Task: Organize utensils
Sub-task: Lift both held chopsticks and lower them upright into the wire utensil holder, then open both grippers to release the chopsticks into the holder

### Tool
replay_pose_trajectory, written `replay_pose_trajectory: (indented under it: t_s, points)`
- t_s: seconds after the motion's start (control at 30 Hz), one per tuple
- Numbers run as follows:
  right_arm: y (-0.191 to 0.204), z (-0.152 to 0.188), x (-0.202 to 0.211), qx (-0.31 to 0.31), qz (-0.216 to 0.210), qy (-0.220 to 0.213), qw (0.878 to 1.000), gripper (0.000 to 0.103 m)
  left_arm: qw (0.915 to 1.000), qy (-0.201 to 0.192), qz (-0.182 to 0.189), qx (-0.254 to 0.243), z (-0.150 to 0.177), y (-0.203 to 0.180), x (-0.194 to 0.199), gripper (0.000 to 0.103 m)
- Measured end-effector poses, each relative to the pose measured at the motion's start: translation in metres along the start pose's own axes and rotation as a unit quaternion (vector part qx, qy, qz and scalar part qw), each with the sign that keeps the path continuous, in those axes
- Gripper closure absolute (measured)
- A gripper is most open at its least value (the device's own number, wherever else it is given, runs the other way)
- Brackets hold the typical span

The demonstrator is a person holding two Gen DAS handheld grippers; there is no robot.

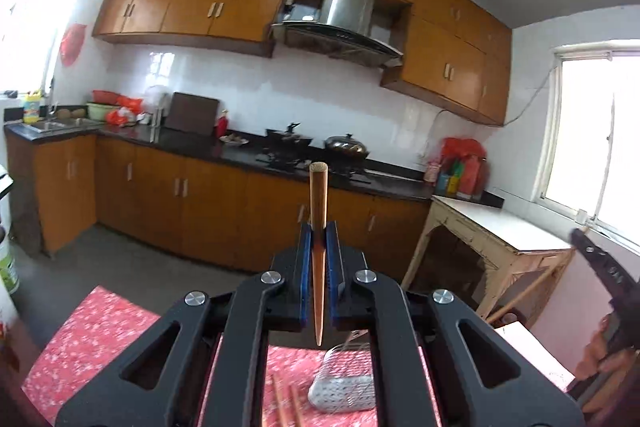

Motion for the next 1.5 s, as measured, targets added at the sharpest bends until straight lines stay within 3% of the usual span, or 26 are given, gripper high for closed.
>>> replay_pose_trajectory:
  t_s: [0.23,0.6,0.87,1.0,1.07,1.13,1.2,1.27,1.5]
  points:
    - [0.016,0.033,-0.037,0.021,-0.018,0.028,0.999,0.096,0.9986,0.043,0.030,0.005,0.032,-0.018,-0.037,0.096]
    - [0.003,0.095,-0.093,-0.004,-0.012,0.114,0.993,0.096,0.9932,0.113,0.025,0.013,0.076,-0.009,-0.081,0.096]
    - [-0.011,0.120,-0.111,-0.029,-0.005,0.156,0.987,0.095,0.9885,0.149,0.021,0.014,0.091,-0.008,-0.094,0.096]
    - [-0.016,0.122,-0.107,-0.034,0.004,0.161,0.986,0.091,0.9873,0.157,0.016,0.019,0.092,-0.004,-0.092,0.096]
    - [-0.019,0.117,-0.103,-0.036,0.005,0.157,0.987,0.080,0.9876,0.156,0.014,0.013,0.090,-0.004,-0.090,0.095]
    - [-0.020,0.110,-0.093,-0.034,0.010,0.143,0.989,0.063,0.9882,0.153,0.010,0.011,0.087,-0.004,-0.086,0.092]
    - [-0.021,0.104,-0.085,-0.029,0.012,0.132,0.991,0.062,0.9889,0.148,0.005,0.013,0.085,-0.004,-0.081,0.068]
    - [-0.023,0.098,-0.075,-0.026,0.015,0.122,0.992,0.062,0.9909,0.134,-0.007,0.013,0.080,0.000,-0.071,0.059]
    - [-0.038,0.088,-0.035,-0.026,0.036,0.110,0.993,0.061,0.9932,0.113,-0.027,0.008,0.069,0.012,-0.038,0.059]
Point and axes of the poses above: each gripper's, at about its wrist camera, not at the fingertips, and x roughly against the way its jaws point, y to its left, z to its underside, the point moved 2 cm from there along -x, roughly the way its jaws point, and after that the axes turned 5 degrees about -x, right-handed, at the moved point
